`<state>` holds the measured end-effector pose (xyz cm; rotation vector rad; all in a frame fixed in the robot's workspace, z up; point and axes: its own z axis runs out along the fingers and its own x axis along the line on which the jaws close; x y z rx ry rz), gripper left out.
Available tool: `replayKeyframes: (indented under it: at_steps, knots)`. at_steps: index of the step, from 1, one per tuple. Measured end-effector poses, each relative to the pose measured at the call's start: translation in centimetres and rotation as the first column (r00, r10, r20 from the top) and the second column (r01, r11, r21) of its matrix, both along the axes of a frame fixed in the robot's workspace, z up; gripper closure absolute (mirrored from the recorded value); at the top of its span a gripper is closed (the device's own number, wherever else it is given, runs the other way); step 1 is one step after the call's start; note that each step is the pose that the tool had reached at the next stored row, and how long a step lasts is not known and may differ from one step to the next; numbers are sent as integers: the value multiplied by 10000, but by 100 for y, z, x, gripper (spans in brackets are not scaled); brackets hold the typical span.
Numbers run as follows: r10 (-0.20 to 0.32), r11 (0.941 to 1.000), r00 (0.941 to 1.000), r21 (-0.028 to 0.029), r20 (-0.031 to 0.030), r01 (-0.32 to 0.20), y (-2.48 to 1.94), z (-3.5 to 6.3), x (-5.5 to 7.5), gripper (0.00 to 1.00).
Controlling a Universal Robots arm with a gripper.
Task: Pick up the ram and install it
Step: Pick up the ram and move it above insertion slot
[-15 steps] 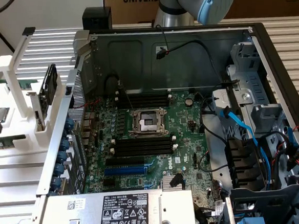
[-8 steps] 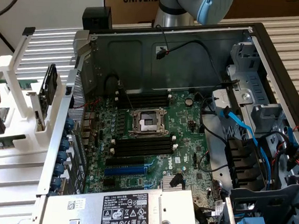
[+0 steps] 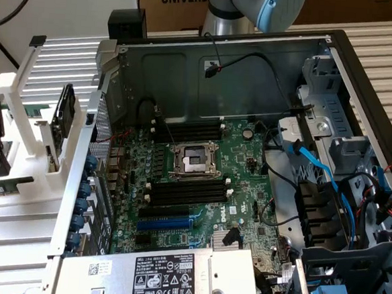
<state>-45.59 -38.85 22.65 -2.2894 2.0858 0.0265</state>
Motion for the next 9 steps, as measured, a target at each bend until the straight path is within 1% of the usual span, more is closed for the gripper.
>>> replayKeyframes:
  at_steps: [9]
  knots:
    - [1, 10000, 10000, 1, 1, -1, 0, -1, 0, 90]
